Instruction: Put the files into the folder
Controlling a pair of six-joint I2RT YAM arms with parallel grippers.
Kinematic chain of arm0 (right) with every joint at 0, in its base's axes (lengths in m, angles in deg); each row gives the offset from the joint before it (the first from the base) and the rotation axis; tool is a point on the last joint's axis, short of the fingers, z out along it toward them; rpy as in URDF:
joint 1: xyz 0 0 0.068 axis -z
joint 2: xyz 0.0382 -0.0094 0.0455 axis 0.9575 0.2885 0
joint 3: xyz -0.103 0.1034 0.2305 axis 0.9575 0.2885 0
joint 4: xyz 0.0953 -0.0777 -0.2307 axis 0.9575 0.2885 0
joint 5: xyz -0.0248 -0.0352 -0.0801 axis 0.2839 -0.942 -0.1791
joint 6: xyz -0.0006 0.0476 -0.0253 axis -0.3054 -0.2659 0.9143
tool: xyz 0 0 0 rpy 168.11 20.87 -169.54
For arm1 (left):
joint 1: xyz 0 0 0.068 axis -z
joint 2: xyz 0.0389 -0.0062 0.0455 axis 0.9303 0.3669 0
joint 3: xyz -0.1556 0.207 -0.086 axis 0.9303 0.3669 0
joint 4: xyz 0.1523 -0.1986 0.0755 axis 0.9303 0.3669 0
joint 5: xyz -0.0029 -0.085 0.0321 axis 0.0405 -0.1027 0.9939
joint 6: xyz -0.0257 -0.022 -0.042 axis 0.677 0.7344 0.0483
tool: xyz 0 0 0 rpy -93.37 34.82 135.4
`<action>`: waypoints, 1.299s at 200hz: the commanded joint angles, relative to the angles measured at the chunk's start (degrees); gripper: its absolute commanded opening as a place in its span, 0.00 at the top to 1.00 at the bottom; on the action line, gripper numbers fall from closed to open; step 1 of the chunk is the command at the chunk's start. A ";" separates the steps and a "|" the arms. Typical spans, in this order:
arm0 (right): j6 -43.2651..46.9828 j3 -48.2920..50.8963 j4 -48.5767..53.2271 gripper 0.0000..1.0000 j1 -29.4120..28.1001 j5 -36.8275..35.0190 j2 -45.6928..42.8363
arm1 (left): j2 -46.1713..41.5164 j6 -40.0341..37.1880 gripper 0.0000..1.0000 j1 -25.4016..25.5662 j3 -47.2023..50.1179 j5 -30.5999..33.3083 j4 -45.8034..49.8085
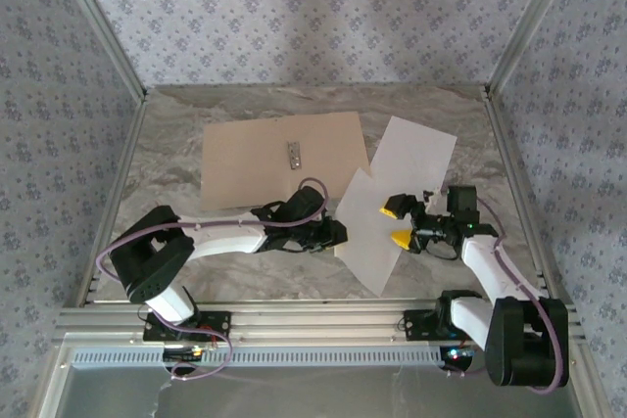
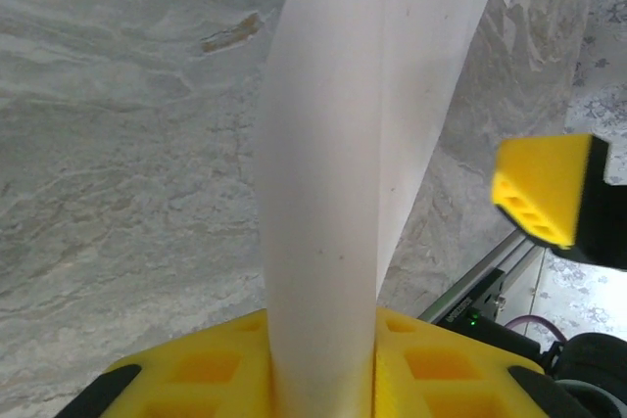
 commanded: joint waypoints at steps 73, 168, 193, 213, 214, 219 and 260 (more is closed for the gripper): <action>0.46 3.67 0.90 0.03 5.00 4.55 -1.47 | -3.78 6.05 0.79 -3.25 -1.56 -3.20 -3.49; -2.59 7.79 -4.31 0.00 5.52 5.34 -1.39 | -7.92 13.83 0.79 -7.56 0.34 -5.17 -8.48; -5.73 9.28 -8.42 0.00 4.74 5.36 -1.39 | -8.16 15.36 0.79 -8.11 -0.89 -6.01 -9.11; -8.61 10.53 -12.23 0.00 3.37 4.68 -1.30 | -8.49 17.05 0.79 -8.26 -1.53 -6.04 -9.66; -8.80 10.58 -12.51 0.00 3.30 4.63 -1.30 | -8.49 17.15 0.79 -8.23 -1.53 -6.03 -9.75; -9.61 11.00 -13.53 0.00 2.94 4.43 -1.22 | -8.64 17.72 0.78 -8.24 -1.53 -6.02 -10.14; -14.76 12.14 -20.19 0.00 0.70 2.24 -0.02 | -9.91 20.54 0.78 -8.16 -2.27 -6.45 -11.58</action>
